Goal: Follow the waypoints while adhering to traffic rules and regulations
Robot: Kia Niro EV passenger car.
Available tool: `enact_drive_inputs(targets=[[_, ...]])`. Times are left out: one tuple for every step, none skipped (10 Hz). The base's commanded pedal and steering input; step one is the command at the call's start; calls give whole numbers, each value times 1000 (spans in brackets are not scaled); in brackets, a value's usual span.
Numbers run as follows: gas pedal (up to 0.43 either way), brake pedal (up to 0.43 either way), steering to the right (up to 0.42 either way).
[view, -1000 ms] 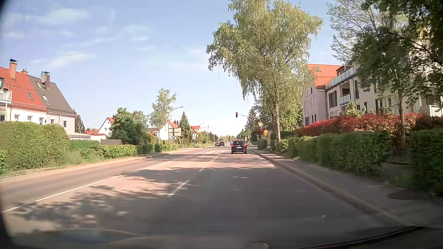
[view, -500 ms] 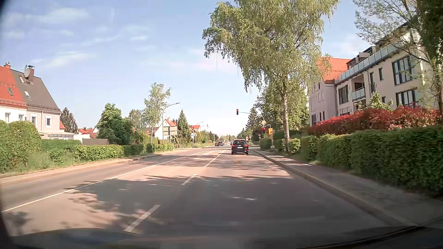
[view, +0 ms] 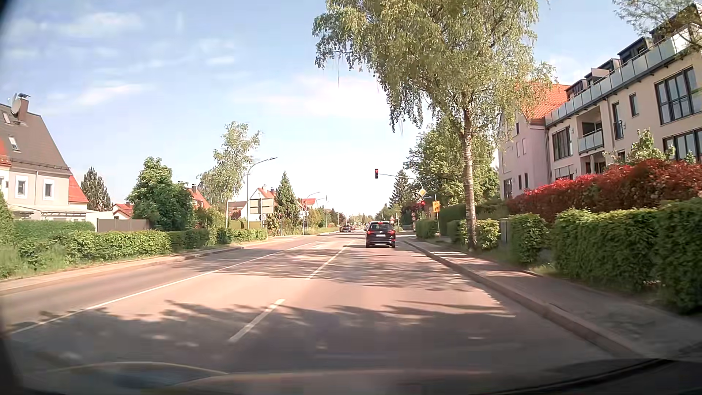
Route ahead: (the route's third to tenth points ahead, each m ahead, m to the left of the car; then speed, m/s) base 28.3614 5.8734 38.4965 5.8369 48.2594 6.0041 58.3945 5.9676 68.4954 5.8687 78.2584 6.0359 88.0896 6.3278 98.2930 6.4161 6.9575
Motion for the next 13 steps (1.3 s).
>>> enact_drive_inputs(targets=[[0, 220, 0], [0, 220, 0], [0, 207, 0], [0, 207, 0], [0, 201, 0], [0, 201, 0], [0, 207, 0], [0, 207, 0], [0, 207, 0], [0, 207, 0], [0, 207, 0], [0, 207, 0], [0, 207, -1]])
